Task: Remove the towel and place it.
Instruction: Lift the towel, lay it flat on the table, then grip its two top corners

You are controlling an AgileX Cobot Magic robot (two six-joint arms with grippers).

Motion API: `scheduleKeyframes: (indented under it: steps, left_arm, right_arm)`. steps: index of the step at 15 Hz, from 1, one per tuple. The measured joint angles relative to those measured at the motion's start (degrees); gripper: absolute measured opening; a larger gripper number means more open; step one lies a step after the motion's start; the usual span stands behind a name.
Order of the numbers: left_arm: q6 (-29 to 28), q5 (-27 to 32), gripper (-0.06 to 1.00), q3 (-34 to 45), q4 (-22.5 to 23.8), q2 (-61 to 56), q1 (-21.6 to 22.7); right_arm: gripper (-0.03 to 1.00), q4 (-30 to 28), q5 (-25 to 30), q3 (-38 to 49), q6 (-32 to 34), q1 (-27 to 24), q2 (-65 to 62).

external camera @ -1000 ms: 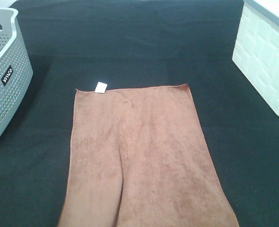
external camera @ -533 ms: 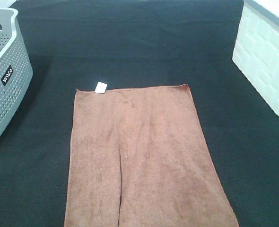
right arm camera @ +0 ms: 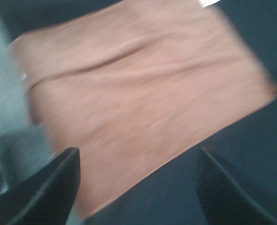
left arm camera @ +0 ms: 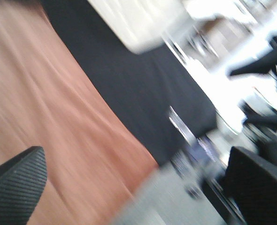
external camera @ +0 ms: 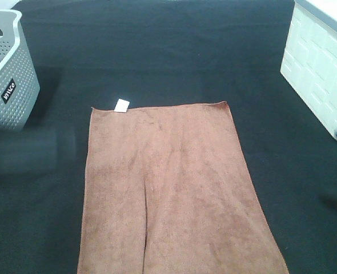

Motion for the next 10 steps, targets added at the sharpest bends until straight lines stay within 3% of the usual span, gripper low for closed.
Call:
scheduleKeyframes:
  steps: [4,6,7,9,10]
  left_arm:
    - [12.72,30.37,0.97,-9.74,-0.06,2.81,0.00]
    - [23.03,44.46,0.93,-15.70,-0.52,9.11,0.00]
    - [27.62,48.24,0.92,-18.68,-2.23,12.09,0.00]
    - [41.83,53.34,0.91,-25.38,-11.63,18.33,0.00]
    - [51.57,55.75,0.91,-29.45,-21.49,21.31,0.46]
  right_arm:
    - [0.65,-8.82,-19.14,-0.29,14.44,0.00,1.09]
    - [0.64,-14.04,-25.55,-0.34,21.66,0.00,4.76]
    - [0.64,-16.21,-26.76,-1.09,25.67,0.00,7.62]
    - [0.64,-20.91,-25.21,-7.68,34.84,0.00,17.93]
    - [0.64,-23.32,-22.80,-11.63,38.62,0.00,22.98]
